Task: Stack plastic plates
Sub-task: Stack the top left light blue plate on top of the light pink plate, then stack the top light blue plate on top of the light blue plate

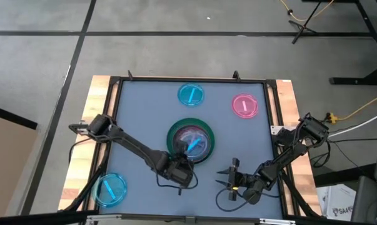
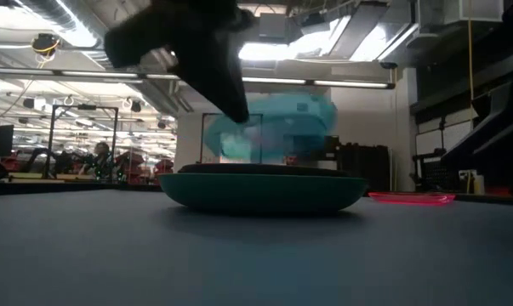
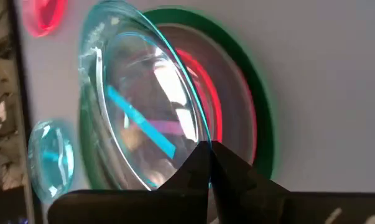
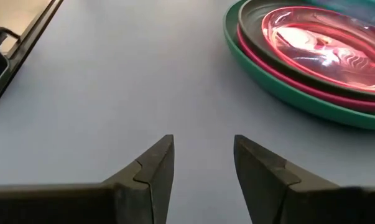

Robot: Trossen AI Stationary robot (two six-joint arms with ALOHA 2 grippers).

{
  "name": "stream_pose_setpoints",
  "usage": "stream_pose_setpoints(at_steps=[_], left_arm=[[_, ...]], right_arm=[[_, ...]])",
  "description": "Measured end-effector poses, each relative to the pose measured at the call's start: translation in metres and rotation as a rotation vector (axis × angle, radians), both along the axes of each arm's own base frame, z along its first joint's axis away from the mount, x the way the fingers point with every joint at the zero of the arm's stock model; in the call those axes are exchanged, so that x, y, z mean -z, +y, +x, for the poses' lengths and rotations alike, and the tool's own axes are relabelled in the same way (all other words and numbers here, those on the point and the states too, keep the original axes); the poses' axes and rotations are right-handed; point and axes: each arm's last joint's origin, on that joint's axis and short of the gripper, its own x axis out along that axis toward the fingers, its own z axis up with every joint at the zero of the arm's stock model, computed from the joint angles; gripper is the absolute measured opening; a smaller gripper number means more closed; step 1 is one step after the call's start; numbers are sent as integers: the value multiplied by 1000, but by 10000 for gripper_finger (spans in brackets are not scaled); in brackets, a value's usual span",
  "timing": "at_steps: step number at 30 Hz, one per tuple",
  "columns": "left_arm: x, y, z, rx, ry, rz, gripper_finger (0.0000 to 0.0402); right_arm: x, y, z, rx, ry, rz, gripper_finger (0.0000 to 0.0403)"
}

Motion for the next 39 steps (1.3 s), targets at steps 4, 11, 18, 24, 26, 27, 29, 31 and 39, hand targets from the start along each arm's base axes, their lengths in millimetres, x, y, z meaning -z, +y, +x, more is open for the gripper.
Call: stream_pose_setpoints(at_steps=[4,11,18,24,26,27,29,31,39], left_arm=[[15,6,7,7,52,6,0],[24,20,14,-35,70,11,0],[24,23,16,-35,86,-48,28],[23,22,15,-54,72,-71,71],[19,20,14,-49,67,-76,79],[15,17,13,-46,68,-78,81],[5,13,9,-51,79,-89,83],[-9,10,4,-67,68,-106,83],[-45,40,-41,-149,-52,-135,84]], right_arm=[[0,0,0,-3,1,3,159],[0,0,0,-3,1,2,159],[0,0,0,-3,2,1,159],[0,0,0,-3,2,1,159],[0,0,0,-3,2,1,159],[0,0,0,-3,2,1,159],[0,0,0,-3,2,0,159],[0,0,0,-2,2,-3,159],[-1,-9,4,82,-47,-156,159]])
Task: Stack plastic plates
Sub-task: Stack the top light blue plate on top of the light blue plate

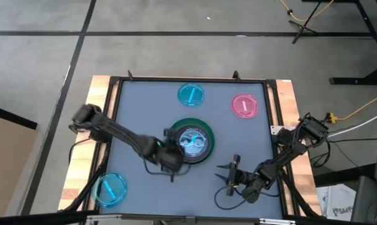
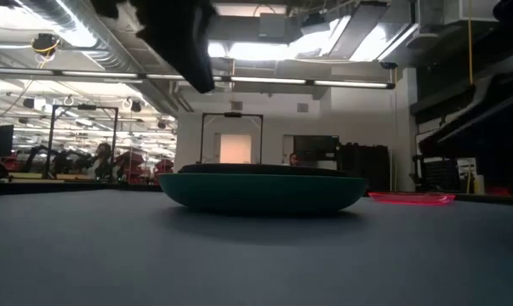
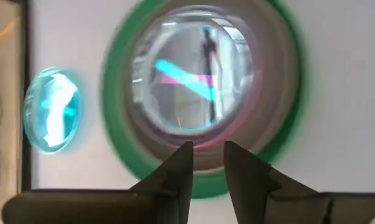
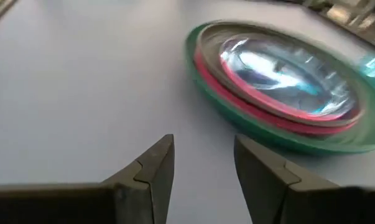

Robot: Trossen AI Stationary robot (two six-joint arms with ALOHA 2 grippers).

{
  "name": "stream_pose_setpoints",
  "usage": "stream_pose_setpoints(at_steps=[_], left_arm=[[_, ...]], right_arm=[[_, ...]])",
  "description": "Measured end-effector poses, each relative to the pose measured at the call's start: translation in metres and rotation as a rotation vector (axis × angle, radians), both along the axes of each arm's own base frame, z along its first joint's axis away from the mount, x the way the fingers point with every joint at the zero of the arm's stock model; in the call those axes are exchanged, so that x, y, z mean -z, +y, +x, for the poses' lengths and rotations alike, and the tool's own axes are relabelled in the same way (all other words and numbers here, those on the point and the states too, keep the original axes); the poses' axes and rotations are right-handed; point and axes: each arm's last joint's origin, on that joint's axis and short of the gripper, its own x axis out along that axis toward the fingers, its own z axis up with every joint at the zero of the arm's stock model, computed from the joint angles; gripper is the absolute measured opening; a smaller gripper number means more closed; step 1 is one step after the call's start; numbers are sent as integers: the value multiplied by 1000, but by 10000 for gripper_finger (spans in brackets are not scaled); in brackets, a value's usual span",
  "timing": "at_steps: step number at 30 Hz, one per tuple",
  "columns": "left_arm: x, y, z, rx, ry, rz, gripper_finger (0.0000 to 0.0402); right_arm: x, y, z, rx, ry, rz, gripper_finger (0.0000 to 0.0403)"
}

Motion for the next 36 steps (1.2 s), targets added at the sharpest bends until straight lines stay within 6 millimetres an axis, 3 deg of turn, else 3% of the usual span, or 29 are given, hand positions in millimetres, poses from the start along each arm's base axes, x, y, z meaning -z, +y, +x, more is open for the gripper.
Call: stream_pose_setpoints(at_steps=[5,10,15,27,32,36], left_arm=[[5,53,-28,-122,-168,-73,84],[15,109,-38,-306,-346,-122,84],[31,168,-39,-472,-383,-162,84],[82,318,-34,-736,-381,-455,84],[100,367,-30,-798,-384,-561,84],[104,393,-27,-815,-403,-635,84]], right_arm=[[1,-13,11,50,13,-38,159],[5,-27,18,76,83,-67,159],[9,-42,22,121,147,-117,159],[26,-71,18,197,213,-106,159],[31,-76,11,221,214,-81,159],[34,-78,8,244,205,-52,159]])
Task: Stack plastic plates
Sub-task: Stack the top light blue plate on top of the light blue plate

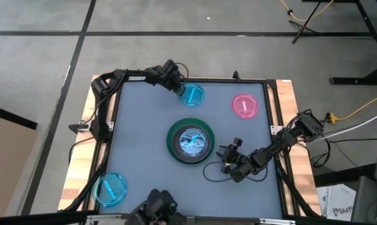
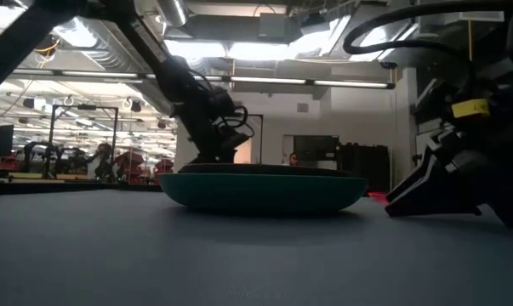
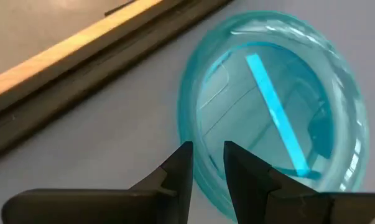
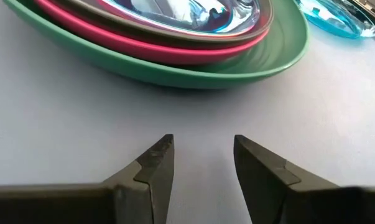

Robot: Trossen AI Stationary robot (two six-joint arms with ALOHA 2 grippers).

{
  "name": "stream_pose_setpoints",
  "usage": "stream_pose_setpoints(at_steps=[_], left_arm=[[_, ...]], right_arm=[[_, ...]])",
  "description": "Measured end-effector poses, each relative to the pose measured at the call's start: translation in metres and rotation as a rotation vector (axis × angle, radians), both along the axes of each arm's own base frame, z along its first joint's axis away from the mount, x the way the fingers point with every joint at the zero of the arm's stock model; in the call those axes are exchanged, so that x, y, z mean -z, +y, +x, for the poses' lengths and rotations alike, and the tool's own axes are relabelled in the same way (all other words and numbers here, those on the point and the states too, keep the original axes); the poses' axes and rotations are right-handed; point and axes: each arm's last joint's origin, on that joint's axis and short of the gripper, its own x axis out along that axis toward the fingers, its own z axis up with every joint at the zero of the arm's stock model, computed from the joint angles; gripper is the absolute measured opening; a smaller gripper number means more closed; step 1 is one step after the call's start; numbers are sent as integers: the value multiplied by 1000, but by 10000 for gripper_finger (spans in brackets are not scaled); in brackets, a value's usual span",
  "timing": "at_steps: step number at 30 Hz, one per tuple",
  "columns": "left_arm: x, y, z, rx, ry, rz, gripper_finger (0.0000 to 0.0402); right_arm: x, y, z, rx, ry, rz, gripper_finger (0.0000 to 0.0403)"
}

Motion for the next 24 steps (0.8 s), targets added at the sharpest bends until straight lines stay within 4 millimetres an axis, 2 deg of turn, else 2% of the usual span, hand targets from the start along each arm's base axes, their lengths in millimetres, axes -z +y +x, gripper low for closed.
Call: stream_pose_setpoints(at_steps=[6,15,18,24], left_arm=[[7,6,2,10,112,33,84],[4,0,7,60,128,65,84],[-1,-1,6,76,132,79,84],[-23,3,-3,34,155,162,84]], right_arm=[[0,0,0,13,-15,22,159],[-1,2,2,-3,-30,70,159],[-1,3,3,-7,-35,80,159],[-1,4,4,-16,-37,100,159]])
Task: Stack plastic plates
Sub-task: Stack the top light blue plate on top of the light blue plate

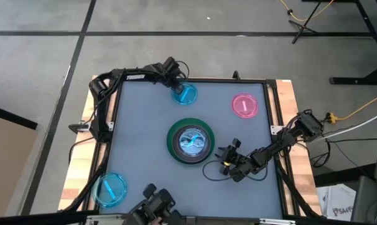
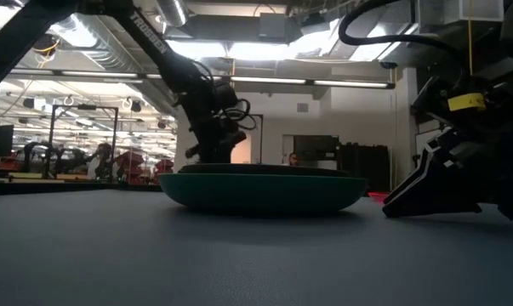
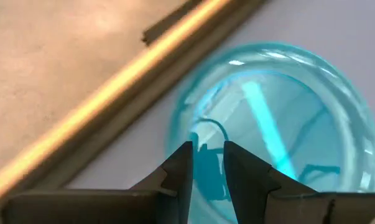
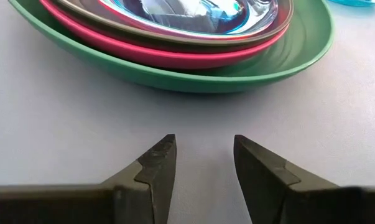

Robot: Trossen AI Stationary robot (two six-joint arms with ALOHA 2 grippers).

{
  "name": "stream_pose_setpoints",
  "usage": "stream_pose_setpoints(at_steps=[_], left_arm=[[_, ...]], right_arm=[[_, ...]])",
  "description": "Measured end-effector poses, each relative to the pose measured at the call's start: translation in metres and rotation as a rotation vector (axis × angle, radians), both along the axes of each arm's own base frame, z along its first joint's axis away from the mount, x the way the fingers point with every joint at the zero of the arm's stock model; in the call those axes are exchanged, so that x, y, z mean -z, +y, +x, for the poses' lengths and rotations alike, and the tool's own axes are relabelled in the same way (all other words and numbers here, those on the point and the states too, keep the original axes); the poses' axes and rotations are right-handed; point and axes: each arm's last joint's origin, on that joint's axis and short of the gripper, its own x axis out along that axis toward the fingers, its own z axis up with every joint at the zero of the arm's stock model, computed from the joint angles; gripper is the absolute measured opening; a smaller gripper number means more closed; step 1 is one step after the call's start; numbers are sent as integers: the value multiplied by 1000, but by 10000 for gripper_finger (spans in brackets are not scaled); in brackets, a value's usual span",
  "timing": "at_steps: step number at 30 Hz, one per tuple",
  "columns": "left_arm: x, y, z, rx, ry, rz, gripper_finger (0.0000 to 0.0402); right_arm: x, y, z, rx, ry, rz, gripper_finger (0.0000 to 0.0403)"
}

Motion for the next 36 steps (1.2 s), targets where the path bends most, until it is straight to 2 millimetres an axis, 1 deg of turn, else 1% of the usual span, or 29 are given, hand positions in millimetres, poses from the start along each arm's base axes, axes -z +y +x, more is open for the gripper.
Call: stream_pose_setpoints(at_steps=[3,8,15,21,24,30,34,36], left_arm=[[0,8,-9,-27,4,-16,84],[10,19,-20,-64,16,-55,84],[22,19,-17,-20,17,-84,84],[22,19,-16,-10,1,-94,84],[23,19,-15,25,-20,-111,84],[38,20,-14,36,4,-138,84],[40,20,-13,78,16,-126,83],[39,19,-12,93,13,-125,75]], right_arm=[[0,0,0,0,-2,1,159],[0,0,0,0,-6,6,159],[-2,2,2,-1,-26,25,159],[-2,2,2,-2,-26,23,159],[-2,2,2,-2,-27,22,159],[-2,2,2,-2,-29,23,159],[-2,2,3,-1,-39,30,159],[-2,2,3,-1,-39,29,159]])
